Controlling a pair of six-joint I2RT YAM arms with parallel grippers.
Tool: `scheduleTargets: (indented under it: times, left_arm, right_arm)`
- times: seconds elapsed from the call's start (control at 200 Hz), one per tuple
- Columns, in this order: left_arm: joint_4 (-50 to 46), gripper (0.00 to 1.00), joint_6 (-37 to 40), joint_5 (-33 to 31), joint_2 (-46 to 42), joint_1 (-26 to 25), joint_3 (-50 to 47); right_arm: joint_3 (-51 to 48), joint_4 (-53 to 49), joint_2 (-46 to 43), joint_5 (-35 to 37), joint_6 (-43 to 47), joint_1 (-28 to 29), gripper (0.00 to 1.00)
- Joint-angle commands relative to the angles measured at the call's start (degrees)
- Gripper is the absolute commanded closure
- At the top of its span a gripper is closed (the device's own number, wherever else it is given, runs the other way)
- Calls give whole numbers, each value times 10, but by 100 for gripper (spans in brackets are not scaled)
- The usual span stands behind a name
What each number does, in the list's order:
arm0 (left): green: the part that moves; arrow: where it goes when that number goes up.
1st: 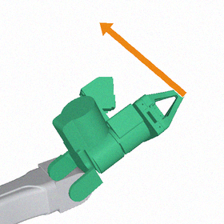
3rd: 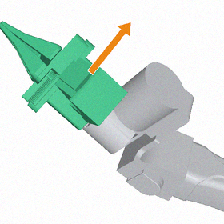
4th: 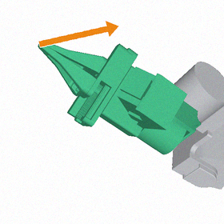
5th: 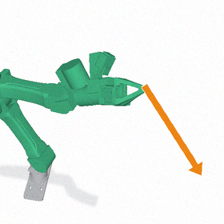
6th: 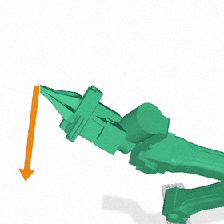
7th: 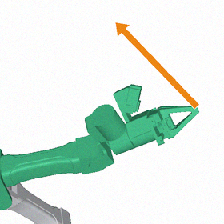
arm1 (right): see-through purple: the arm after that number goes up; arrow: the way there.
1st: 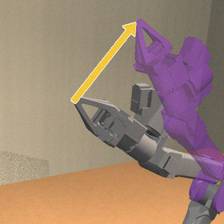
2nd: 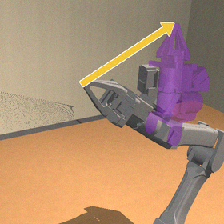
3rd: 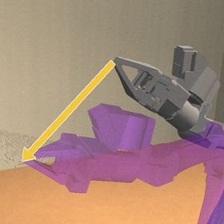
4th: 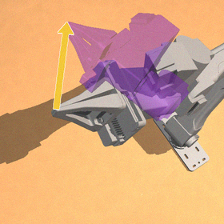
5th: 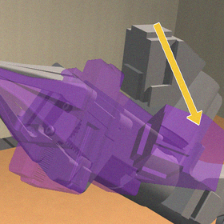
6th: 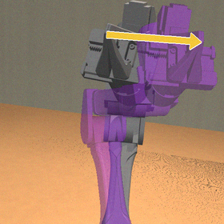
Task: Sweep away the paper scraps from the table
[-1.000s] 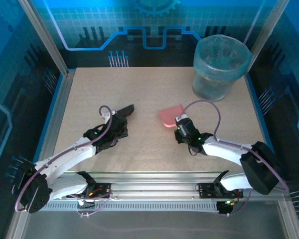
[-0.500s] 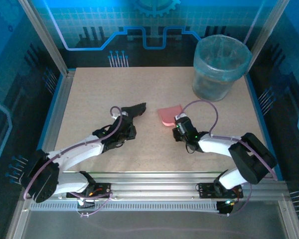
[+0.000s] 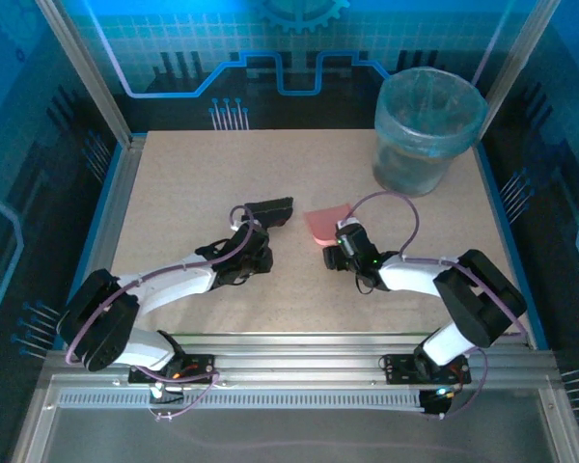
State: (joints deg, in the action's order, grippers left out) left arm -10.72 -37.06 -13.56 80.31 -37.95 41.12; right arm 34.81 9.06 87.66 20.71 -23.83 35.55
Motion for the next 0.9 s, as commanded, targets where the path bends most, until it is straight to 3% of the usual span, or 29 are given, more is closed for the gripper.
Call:
scheduleTargets:
  times: [0.0, 0.145, 0.455, 0.53, 0.655, 0.755, 0.89]
  left_arm:
    - [-21, 68, -1, 50, 16, -5, 14]
    - [-28, 62, 1, 51, 19, -6, 20]
    - [-51, 51, 3, 37, 8, -6, 44]
    - [-54, 43, 0, 37, -6, -6, 52]
    - [-56, 18, -12, 22, -44, -7, 69]
    - [-77, 2, -29, -30, -78, -6, 94]
    - [-106, 1, -63, -131, -112, -7, 131]
  right_arm:
    - [-23, 9, -58, 7, -16, -8, 20]
    - [-71, 11, -159, -18, -20, -17, 3]
    - [-137, -94, -397, -61, -65, -135, 0]
    - [-146, -129, -453, -50, -81, -166, 0]
    - [-153, -177, -523, -39, -79, -217, 0]
    - [-147, -210, -541, -21, -80, -255, 0]
    - [-150, -184, -522, -19, -87, -294, 0]
